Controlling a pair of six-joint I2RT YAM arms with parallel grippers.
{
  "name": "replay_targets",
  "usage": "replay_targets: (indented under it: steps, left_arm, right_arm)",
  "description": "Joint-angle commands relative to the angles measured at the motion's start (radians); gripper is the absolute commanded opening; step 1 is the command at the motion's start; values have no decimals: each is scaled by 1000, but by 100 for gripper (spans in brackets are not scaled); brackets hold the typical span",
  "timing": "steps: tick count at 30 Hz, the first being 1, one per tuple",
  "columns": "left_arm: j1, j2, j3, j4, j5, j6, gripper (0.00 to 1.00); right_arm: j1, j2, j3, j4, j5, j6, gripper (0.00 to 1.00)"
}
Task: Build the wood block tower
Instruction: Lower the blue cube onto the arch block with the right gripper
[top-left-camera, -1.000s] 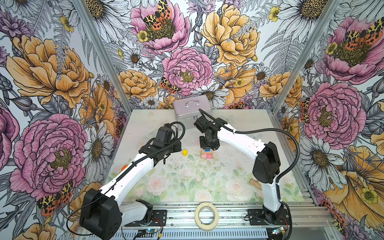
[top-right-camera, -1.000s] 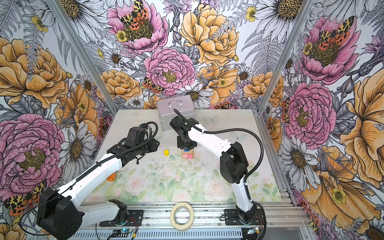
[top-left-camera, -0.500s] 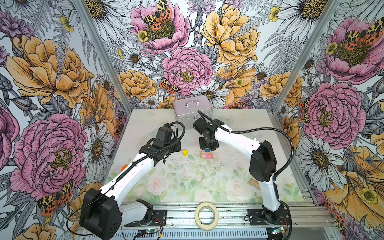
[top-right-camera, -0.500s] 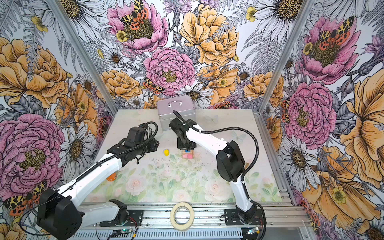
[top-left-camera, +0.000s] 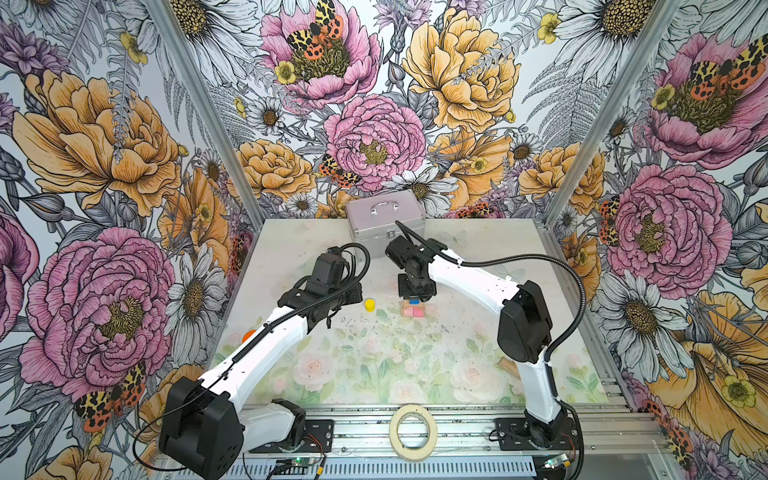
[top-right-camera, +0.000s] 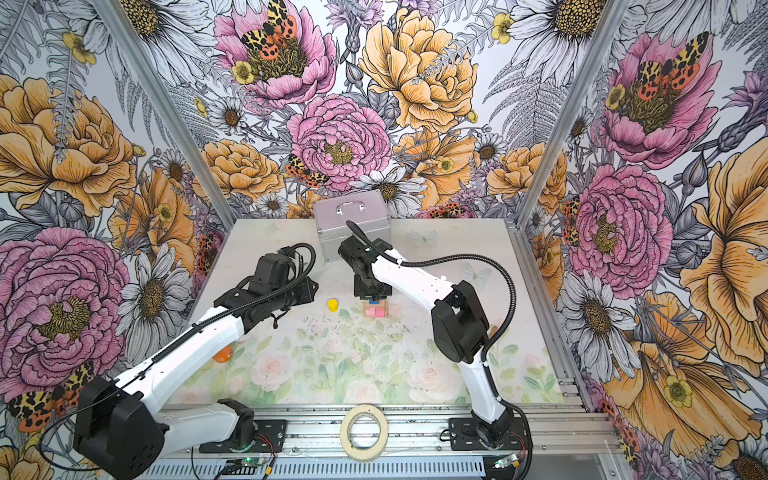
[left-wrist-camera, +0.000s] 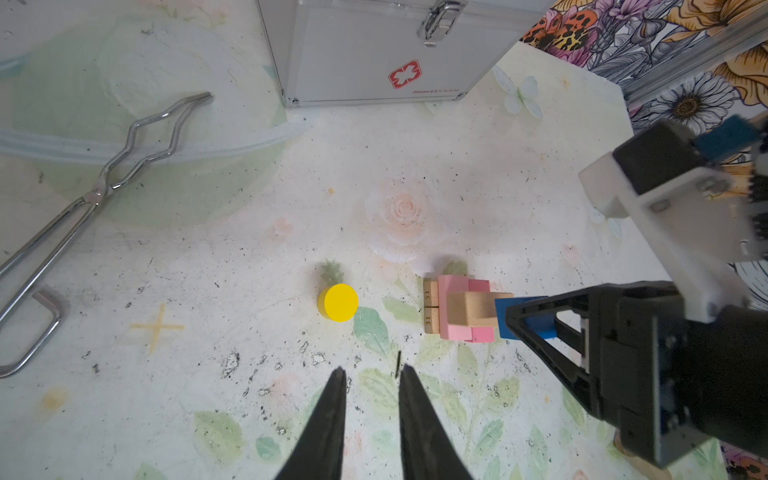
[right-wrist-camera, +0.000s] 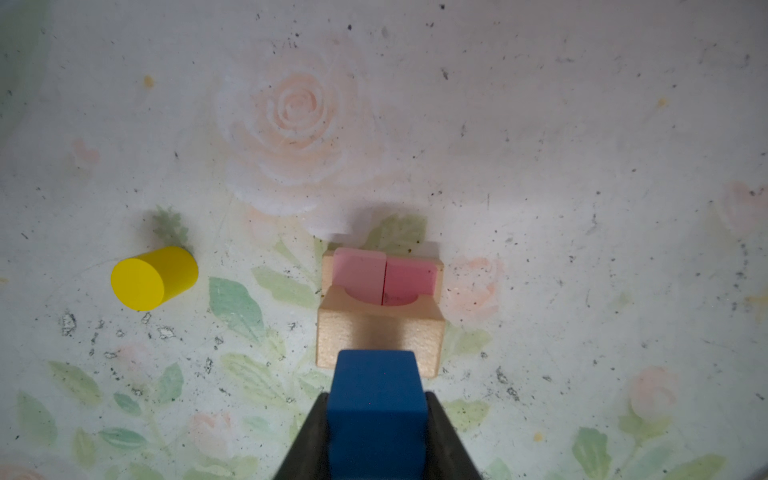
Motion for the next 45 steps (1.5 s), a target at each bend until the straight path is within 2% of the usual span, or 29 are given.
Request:
replay_targets:
  steps: [1, 45]
  left_arm:
    - [6, -17, -14, 25, -20, 7, 25]
    - [5, -15, -16, 24, -23, 5, 26]
  right_arm:
    - [-7, 16, 2, 24, 31, 30, 0]
    - [-13, 25, -49, 67, 45, 72, 0]
